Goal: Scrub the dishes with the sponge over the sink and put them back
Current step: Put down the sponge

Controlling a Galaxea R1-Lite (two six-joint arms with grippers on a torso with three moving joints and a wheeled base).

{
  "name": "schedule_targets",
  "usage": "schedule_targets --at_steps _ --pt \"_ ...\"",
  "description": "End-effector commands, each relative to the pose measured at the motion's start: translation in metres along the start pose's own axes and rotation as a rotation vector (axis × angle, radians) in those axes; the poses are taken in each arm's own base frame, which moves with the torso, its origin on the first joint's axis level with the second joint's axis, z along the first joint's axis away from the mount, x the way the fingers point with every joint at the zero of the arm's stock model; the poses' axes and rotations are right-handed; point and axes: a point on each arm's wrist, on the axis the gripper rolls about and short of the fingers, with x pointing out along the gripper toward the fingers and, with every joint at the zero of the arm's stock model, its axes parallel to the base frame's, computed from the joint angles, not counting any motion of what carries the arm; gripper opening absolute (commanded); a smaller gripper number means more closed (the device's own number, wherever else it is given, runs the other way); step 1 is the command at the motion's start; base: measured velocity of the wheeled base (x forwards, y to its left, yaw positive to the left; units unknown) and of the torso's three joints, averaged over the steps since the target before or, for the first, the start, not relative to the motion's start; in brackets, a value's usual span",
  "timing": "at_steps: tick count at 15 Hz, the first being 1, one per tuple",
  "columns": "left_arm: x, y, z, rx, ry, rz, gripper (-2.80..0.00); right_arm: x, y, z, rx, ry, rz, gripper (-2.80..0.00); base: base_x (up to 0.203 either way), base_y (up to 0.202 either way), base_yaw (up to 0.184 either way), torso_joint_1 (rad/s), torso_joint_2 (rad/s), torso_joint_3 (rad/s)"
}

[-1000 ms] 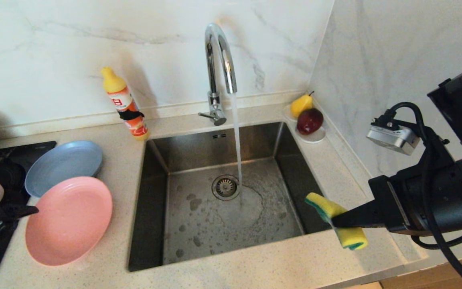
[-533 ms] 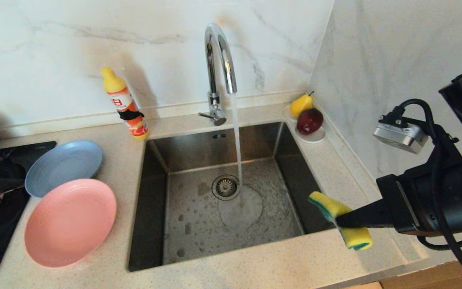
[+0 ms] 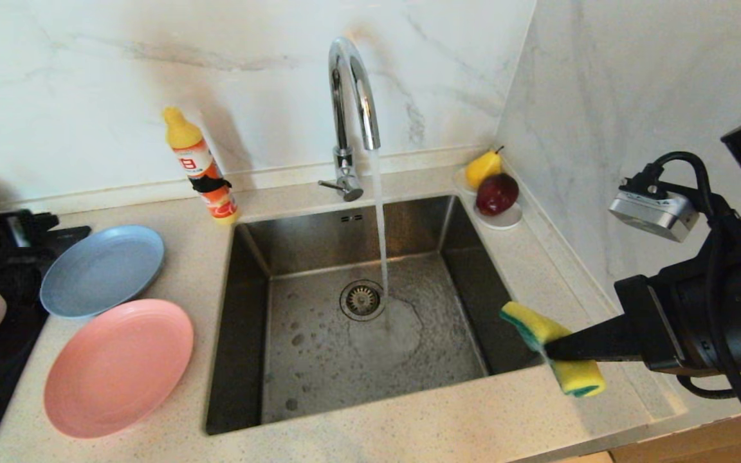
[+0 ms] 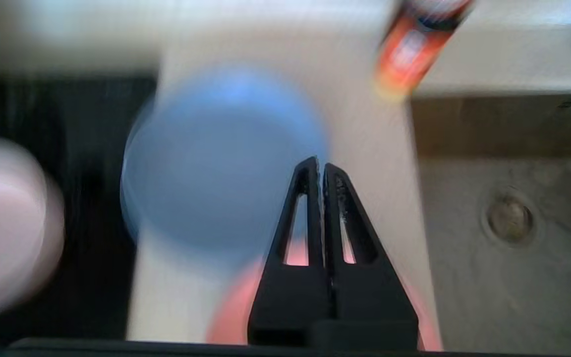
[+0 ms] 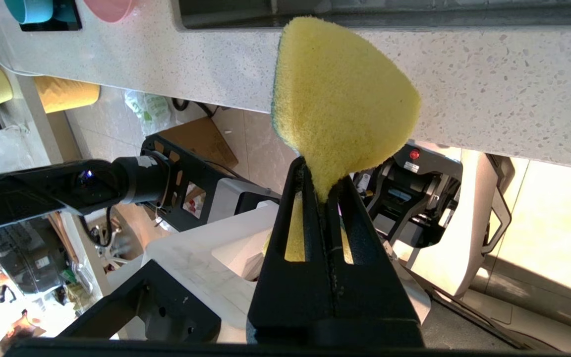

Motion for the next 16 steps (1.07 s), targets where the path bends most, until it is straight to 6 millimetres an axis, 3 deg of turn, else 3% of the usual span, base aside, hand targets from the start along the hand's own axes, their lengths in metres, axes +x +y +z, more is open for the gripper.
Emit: schedule_targets --at_steps 1,3,4,6,8,11,14,16 --pt "0.03 -0.042 0.008 0.065 -0.121 -0.055 -2.8 0.002 -0.001 0.0 0.005 0.009 -0.003 -2.8 0.0 0.0 0.0 0.0 0.0 0.0" --pt "0.025 -0.083 0.017 0.084 -0.223 -0.144 -2.8 0.002 -0.001 0.0 0.006 0.009 -0.003 -2.8 0.0 0.0 0.0 0.0 0.0 0.0" --pt "0.011 -0.094 0.02 0.086 -0.256 -0.178 -2.8 0.0 -0.001 -0.001 0.007 0.007 -0.005 -2.8 0.0 0.0 0.0 0.0 0.0 0.0" --pt "-0.036 -0.099 0.03 0.086 -0.343 -0.223 -2.8 0.0 0.0 0.0 0.005 0.003 -0.003 -2.8 0.0 0.0 0.0 0.0 0.0 0.0" --pt "-0.086 -0.092 0.029 0.089 -0.416 -0.232 -2.8 0.0 -0.001 -0.001 0.006 0.006 -0.004 -2.8 0.0 0.0 0.0 0.0 0.0 0.0" --pt "-0.151 -0.074 0.01 0.071 -0.449 -0.135 -2.8 0.002 0.0 0.001 0.004 0.005 -0.006 -2.8 0.0 0.0 0.0 0.0 0.0 0.0" --pt "-0.2 -0.056 -0.027 0.05 -0.391 0.024 -2.8 0.005 -0.002 0.0 0.008 0.015 -0.012 -2.8 0.0 0.0 0.0 0.0 0.0 0.0" --pt "-0.223 -0.046 -0.063 0.047 -0.323 0.16 -2.8 0.001 -0.002 -0.002 0.007 0.011 -0.01 -2.8 0.0 0.0 0.0 0.0 0.0 0.0"
